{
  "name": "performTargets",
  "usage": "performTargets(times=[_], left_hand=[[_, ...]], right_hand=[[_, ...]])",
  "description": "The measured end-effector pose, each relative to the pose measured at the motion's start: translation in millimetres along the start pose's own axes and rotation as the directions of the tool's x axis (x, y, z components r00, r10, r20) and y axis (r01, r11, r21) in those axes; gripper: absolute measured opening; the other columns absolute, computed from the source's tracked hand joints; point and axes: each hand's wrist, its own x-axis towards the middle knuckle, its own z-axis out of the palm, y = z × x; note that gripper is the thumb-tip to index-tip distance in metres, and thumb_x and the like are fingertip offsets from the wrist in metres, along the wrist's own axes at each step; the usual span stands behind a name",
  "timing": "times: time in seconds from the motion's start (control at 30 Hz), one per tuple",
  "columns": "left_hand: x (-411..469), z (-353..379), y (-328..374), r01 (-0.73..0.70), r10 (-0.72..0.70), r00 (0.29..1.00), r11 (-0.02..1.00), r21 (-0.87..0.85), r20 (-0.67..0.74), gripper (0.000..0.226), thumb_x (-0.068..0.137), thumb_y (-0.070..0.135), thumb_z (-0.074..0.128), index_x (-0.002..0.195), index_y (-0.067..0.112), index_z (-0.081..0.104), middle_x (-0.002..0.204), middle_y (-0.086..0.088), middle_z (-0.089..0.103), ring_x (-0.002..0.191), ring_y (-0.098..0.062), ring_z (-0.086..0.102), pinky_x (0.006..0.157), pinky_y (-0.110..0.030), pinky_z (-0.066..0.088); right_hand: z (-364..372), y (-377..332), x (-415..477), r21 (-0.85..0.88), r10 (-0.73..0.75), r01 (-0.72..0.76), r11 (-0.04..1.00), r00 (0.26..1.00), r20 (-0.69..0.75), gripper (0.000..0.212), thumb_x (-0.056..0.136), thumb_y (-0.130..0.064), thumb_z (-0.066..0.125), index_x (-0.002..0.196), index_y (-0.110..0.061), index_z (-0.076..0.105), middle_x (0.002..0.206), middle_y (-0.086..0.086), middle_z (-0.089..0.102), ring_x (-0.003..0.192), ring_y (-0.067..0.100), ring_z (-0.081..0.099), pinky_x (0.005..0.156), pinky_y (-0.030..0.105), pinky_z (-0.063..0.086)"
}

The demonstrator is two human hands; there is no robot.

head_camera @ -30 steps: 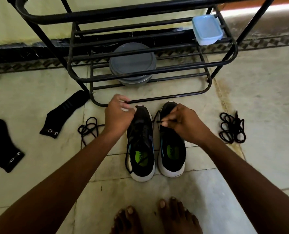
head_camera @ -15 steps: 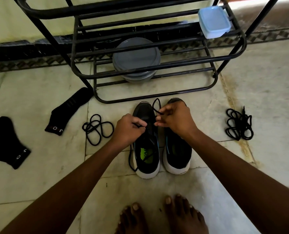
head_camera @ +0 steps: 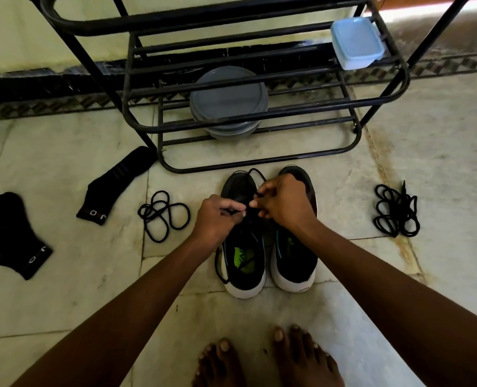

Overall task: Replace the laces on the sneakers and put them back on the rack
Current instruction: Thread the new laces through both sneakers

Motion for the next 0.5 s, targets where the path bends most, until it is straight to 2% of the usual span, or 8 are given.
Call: performTargets(times=[0.17, 0.23, 0.3, 0.43, 0.5], left_hand=[[-5, 2, -2, 0.032, -0.035, 0.999, 0.995, -0.095, -0.027, 0.015, 0.084, -0.002, 0.079, 0.093, 0.011, 0.079, 0.086, 0.007, 0.064, 0.068, 0.004, 0.059, 0.066, -0.010, 0.049], [-5, 2, -4, 0.025, -0.027, 0.999, 0.996, -0.088, -0.028, 0.016, 0.084, 0.000, 0.079, 0.093, 0.014, 0.079, 0.094, 0.002, 0.062, 0.076, -0.002, 0.057, 0.068, -0.008, 0.048], [-5, 3, -5, 0.021, -0.023, 0.999, 0.996, -0.086, -0.025, 0.019, 0.084, 0.001, 0.079, 0.091, 0.019, 0.078, 0.097, 0.000, 0.061, 0.079, -0.006, 0.055, 0.069, -0.007, 0.046], [-4, 3, -6, 0.015, -0.017, 0.999, 0.997, -0.081, -0.027, 0.025, 0.084, 0.000, 0.079, 0.088, 0.024, 0.076, 0.103, -0.011, 0.061, 0.078, -0.003, 0.054, 0.068, -0.005, 0.044], [-3, 3, -7, 0.019, -0.022, 0.999, 0.996, -0.082, -0.027, 0.026, 0.084, 0.000, 0.079, 0.087, 0.025, 0.075, 0.104, -0.014, 0.062, 0.078, -0.004, 0.054, 0.068, -0.005, 0.044]], right_hand=[[15, 8, 5, -0.246, -0.129, 0.123, 0.961, 0.992, -0.007, 0.013, 0.085, -0.010, 0.081, 0.097, -0.008, 0.076, 0.080, 0.002, 0.072, 0.058, 0.004, 0.060, 0.066, 0.016, 0.052], [18, 10, 5, -0.249, -0.130, 0.113, 0.962, 0.990, -0.053, 0.010, 0.085, -0.010, 0.079, 0.095, -0.010, 0.075, 0.073, -0.002, 0.067, 0.057, 0.000, 0.057, 0.061, 0.010, 0.043], [20, 11, 5, -0.251, -0.129, 0.104, 0.962, 0.988, -0.083, 0.008, 0.085, -0.010, 0.079, 0.089, -0.011, 0.072, 0.071, -0.001, 0.065, 0.060, 0.003, 0.059, 0.057, 0.009, 0.039], [22, 8, 1, -0.241, -0.152, 0.125, 0.962, 0.984, -0.097, 0.014, 0.084, -0.014, 0.080, 0.079, -0.009, 0.069, 0.065, -0.004, 0.064, 0.062, 0.008, 0.064, 0.060, 0.019, 0.049], [25, 8, -1, -0.240, -0.168, 0.140, 0.961, 0.981, -0.100, 0.015, 0.084, -0.013, 0.080, 0.078, -0.006, 0.068, 0.062, -0.008, 0.061, 0.060, 0.004, 0.062, 0.059, 0.019, 0.049]])
